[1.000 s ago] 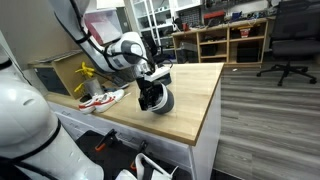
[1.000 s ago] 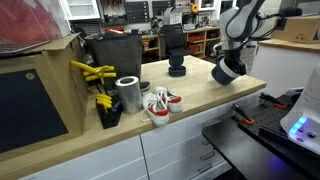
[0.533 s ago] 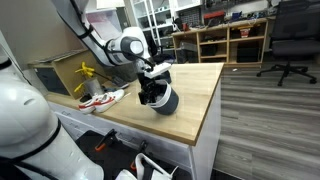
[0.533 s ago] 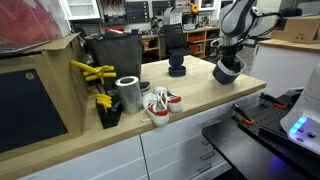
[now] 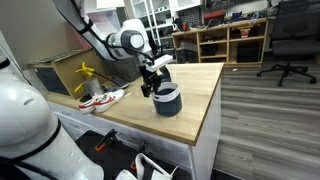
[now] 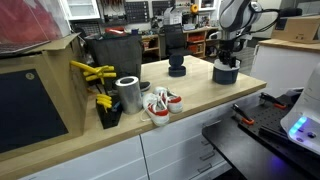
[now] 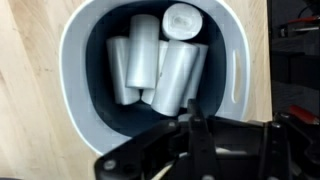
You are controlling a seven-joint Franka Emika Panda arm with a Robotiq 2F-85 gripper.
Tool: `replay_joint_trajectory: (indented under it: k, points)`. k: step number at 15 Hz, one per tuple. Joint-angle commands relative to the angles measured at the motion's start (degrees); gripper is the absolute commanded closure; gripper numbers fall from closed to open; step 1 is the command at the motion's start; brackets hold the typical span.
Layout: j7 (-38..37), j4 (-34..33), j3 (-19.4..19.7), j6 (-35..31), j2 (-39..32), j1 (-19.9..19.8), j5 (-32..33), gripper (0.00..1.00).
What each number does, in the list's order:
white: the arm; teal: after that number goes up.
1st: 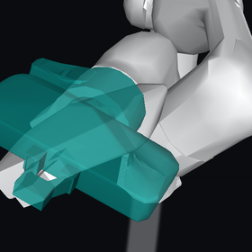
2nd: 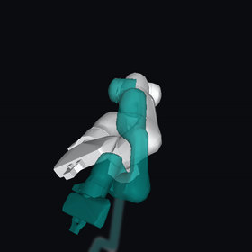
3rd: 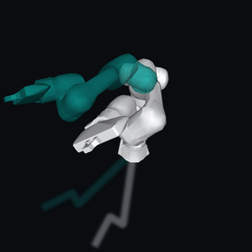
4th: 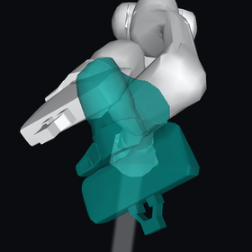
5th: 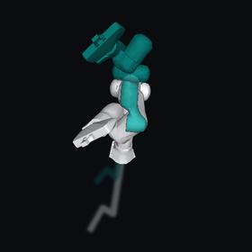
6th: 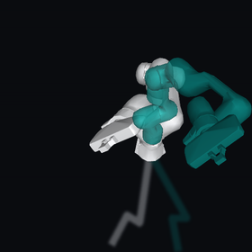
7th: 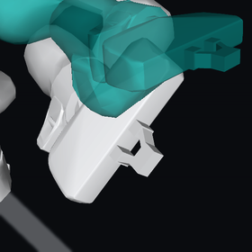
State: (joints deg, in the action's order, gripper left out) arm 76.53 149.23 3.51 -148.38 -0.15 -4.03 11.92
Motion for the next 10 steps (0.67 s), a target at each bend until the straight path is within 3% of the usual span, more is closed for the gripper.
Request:
replay_joint_trajectory:
  k: [1,6,10]
  points:
    - [1.1,0.1,0.6,-1.5,0.2,-0.3,-1.1,1.00]
    - [-1.4,-3.0,1.3,1.5,-1.5,-1.0,-1.8,1.00]
    - [-6.4,-8.3,1.4,9.2,-2.8,-1.3,-2.0,1.00]
